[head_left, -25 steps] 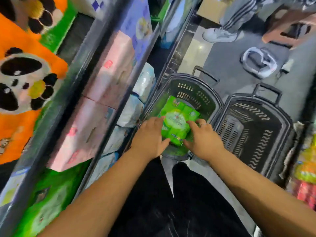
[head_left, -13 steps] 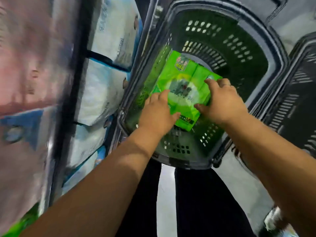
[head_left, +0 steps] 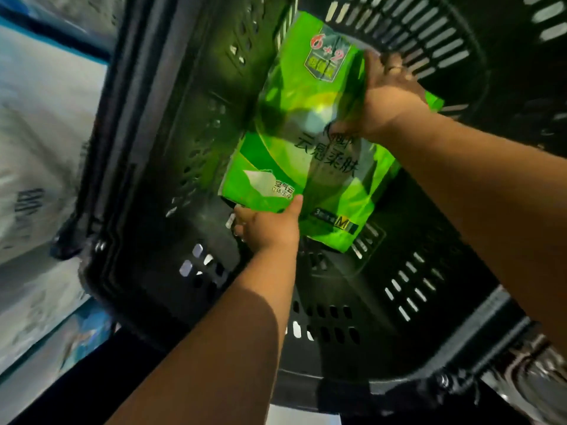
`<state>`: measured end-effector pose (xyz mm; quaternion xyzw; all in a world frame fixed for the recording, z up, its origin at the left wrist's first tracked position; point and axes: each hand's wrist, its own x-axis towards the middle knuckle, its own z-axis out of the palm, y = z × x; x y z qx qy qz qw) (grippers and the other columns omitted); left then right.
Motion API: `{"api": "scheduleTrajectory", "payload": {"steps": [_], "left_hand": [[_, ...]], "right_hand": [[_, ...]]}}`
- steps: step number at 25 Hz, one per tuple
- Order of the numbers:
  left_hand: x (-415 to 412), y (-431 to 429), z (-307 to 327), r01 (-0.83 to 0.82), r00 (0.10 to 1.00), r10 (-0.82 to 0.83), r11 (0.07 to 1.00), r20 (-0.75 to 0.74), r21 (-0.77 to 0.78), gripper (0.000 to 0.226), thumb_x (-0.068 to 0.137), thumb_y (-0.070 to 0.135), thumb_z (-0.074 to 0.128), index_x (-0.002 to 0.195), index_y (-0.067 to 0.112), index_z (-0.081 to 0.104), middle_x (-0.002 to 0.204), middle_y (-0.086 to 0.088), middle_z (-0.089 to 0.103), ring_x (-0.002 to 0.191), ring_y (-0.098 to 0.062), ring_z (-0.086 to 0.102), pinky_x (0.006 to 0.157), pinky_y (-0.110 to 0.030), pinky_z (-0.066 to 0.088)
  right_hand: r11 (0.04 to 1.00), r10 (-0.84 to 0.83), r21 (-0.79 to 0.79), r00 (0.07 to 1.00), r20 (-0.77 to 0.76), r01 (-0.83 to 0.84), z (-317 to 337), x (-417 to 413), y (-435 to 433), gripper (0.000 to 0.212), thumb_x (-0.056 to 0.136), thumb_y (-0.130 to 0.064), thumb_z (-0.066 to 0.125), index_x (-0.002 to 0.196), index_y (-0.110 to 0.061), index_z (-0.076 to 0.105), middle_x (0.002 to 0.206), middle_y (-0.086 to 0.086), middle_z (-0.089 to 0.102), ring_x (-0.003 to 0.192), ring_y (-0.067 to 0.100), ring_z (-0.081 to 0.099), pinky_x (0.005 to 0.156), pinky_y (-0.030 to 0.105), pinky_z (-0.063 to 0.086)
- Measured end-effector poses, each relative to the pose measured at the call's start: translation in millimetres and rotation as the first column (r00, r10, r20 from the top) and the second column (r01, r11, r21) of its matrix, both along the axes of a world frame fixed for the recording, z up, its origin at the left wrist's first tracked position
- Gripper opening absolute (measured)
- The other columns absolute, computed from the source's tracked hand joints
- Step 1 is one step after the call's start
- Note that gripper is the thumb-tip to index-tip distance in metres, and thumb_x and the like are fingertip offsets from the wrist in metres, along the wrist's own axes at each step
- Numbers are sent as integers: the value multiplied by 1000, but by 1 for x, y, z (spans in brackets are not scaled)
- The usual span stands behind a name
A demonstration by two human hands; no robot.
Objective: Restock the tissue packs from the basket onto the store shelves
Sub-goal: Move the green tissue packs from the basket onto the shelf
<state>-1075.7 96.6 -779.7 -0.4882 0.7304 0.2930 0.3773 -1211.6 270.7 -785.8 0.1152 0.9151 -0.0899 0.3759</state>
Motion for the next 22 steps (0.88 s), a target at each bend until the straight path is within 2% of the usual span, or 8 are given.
{"api": "scheduleTrajectory", "payload": {"steps": [3,6,8,10,12,17,20,22], "left_hand": [[11,14,-27,-332,943,332,943,6,-17,115,64,54,82,148,6,20,148,-16,36,135,-35,37,108,-46,37],[6,33,-37,-664,747,649,737,142,125,130,34,71,83,142,21,34,140,-10,47,124,-36,49,98,-54,46],[5,36,-47,-784,621,760,600,192,160,118,38,69,85,138,27,36,139,-7,47,124,-36,49,97,-59,45],[8,35,-54,-834,551,810,528,200,158,104,41,64,87,128,30,43,134,-7,52,117,-38,54,91,-61,48],[12,36,-49,-825,565,798,540,209,165,106,30,65,86,122,30,46,127,-9,57,111,-40,58,86,-63,49],[19,32,-25,-826,562,794,524,231,210,107,29,66,85,124,33,50,130,-10,57,113,-42,57,82,-71,45],[19,30,-4,-810,585,766,538,267,234,90,55,67,79,132,32,48,134,-8,55,120,-39,54,92,-66,45],[23,30,13,-768,639,720,579,270,272,87,62,65,76,135,27,47,134,-7,55,121,-36,54,96,-58,47]], "right_hand": [[999,-29,40,1000,1,29,-23,-7,0,128,66,-55,82,155,-18,-2,160,16,7,147,35,11,118,49,17],[996,-35,78,999,13,34,-32,-13,6,127,61,-56,84,154,-17,7,156,18,20,145,36,17,117,58,10],[997,-48,59,999,27,46,-33,-12,10,122,58,-54,85,151,-21,12,153,18,26,144,37,19,114,66,5],[998,-61,25,998,23,60,-32,-9,11,120,57,-52,86,150,-24,15,154,16,26,144,37,18,113,68,5],[998,-60,-3,998,25,61,-22,-7,12,119,55,-51,86,149,-25,17,154,14,26,144,38,19,113,67,10],[999,-14,-34,997,78,17,9,-7,13,124,52,-52,87,150,-26,16,155,15,25,143,41,21,112,65,19],[999,-33,-9,998,56,34,33,-9,9,128,50,-54,87,151,-24,14,155,17,23,143,41,18,111,68,14],[999,-49,-13,998,36,49,50,-8,9,129,50,-54,88,151,-24,13,154,17,22,143,41,16,109,70,11]]}}
